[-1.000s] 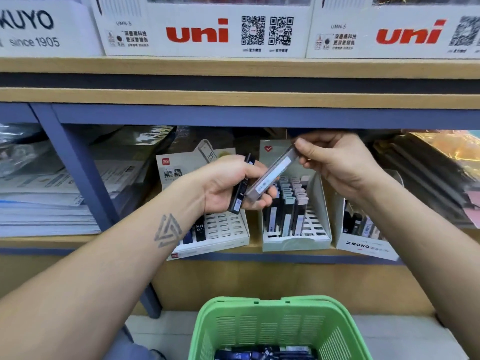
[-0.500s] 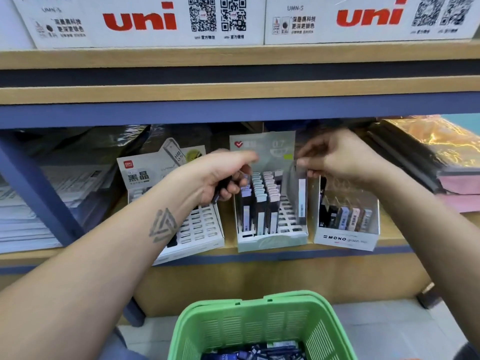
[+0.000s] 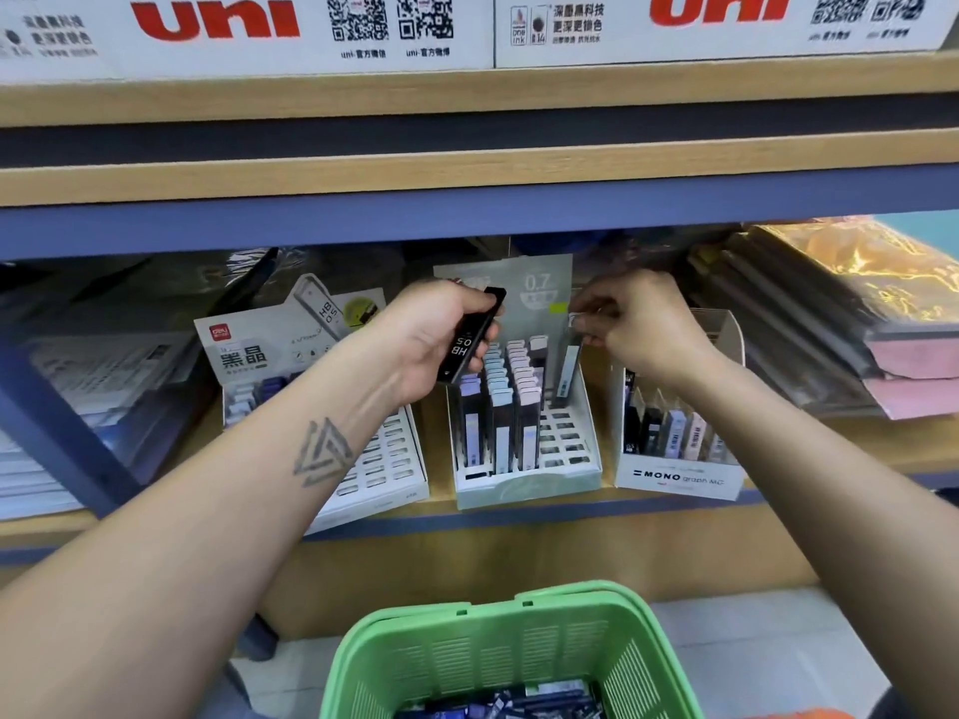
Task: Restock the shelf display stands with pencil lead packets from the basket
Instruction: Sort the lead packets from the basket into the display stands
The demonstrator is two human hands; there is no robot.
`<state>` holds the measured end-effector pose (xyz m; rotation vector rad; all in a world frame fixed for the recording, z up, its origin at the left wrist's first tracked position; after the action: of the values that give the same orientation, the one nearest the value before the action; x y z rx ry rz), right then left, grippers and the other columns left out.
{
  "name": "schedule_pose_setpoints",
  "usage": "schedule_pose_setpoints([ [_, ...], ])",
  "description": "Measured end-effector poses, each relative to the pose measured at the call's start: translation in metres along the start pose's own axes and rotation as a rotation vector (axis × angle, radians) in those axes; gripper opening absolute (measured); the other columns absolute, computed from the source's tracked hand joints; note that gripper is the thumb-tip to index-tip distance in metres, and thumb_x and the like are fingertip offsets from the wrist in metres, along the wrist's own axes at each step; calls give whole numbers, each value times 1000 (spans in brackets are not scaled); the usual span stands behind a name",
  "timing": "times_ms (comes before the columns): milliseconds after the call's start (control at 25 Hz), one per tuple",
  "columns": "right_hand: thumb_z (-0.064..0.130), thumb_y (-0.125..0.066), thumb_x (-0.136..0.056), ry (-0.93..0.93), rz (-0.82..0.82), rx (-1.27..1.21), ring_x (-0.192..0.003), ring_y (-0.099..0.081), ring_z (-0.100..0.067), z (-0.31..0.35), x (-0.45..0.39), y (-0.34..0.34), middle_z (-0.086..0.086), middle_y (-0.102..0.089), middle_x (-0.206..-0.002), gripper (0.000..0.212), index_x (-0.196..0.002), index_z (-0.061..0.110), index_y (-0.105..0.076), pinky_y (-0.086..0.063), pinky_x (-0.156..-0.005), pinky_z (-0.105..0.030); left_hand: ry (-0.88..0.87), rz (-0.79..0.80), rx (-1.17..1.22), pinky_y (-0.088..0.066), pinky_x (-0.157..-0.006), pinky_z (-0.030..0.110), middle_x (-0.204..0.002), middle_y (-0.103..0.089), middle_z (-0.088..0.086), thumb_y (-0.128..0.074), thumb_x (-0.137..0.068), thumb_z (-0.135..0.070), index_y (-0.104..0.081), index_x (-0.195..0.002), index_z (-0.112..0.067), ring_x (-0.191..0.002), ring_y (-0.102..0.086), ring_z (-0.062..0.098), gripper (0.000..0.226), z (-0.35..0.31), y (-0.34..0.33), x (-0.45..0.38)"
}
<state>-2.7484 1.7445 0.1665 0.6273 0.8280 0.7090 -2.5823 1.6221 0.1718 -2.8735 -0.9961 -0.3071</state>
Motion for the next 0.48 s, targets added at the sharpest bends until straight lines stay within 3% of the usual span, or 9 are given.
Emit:
schedule_pose_setpoints([
  [160, 7, -75, -88, -55, 105, -108, -67, -72, -13, 5, -2, 0, 1, -73, -77, 6, -91, 13, -75, -62, -76, -34, -10, -11, -7, -40, -51, 24, -69, -56, 3, -51, -100, -14, -62, -95, -6, -57, -47, 13, 15, 1, 2, 2],
  [280, 7, -75, -88, -67, 152, -135, -65, -72, -11, 5, -5, -3, 3, -72, -74, 14, -83, 20, -72, -61, -75, -32, -11, -19, -2, -41, -52, 25, -70, -58, 4, -53, -100, -13, -62, -97, -4, -57, -49, 13, 13, 3, 4, 2],
  [480, 8, -68, -93, -13, 97, 144, -101, -67, -20, -8, -4, -23, -2, -72, -110, 18, -107, 15, -77, -52, -93, -31, -18, -51, 15, -46, -55, 29, -71, -62, 8, -59, -98, -10, -58, -112, 0, -58, -55, 17, 17, 4, 7, 7],
])
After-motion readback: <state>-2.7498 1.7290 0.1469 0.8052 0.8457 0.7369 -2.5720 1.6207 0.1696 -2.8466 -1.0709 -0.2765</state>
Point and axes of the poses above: each hand's wrist, its own x-axis away from the middle knuckle, its own y-axis out of the back of the hand, z = x × y, the point moved 3 cm from there along -x, towards the middle knuckle
